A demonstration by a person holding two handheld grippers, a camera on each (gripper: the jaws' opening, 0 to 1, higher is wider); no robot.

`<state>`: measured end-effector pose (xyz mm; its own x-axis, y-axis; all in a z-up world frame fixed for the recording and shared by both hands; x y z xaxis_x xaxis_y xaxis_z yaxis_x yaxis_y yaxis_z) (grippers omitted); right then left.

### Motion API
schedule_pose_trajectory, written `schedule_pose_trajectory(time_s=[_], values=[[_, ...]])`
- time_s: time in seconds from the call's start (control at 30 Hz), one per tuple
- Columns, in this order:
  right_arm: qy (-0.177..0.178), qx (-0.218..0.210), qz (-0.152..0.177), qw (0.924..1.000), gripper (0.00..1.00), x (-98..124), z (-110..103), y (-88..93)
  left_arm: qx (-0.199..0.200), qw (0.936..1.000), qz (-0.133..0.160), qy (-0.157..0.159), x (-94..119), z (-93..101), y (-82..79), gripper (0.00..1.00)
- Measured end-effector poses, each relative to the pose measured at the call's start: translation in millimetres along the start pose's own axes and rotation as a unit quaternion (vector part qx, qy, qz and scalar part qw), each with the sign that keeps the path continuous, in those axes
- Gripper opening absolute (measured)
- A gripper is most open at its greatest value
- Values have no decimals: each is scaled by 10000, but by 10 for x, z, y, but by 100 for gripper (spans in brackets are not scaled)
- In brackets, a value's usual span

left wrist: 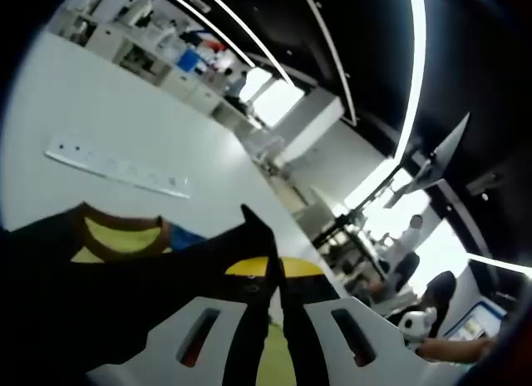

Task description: Fold the garment on the visible template until the final outline fits inside the template.

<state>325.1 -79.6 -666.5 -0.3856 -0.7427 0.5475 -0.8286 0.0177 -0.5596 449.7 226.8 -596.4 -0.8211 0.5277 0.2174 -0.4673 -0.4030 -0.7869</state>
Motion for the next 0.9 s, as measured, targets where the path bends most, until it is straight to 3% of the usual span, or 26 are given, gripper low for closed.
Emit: schedule_pose_trajectory(time_s=[0.37,0.6,0.77,0.9], values=[[143,-130,54,9998,89,78,99,91,197,9994,-241,-137,-350,-120,398,0],[94,-42,141,9998,90,70,8,54,317,9990,-308,-106,-475,-118,531,0],[36,380,227,9990,91,23,-161,15,318,9987,-364,-165,-517,-172,598,0],[147,834,155,9963,94,6,-127,-24,214,9989,-385,-172,-562,-182,625,1]])
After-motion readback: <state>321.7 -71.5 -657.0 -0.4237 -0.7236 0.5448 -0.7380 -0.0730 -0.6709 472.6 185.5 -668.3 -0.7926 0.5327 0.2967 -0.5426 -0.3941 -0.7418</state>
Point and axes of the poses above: the point that each gripper's makers call its tool centre point, and the gripper's own axes: x roughly backward along the fingers, z roughly to its right, y roughly out of its underside, the point moved 4 cm from there along x, roughly backward along the fingers, and after that the axes turned 10 degrees about -x, right-handed, at the moved point
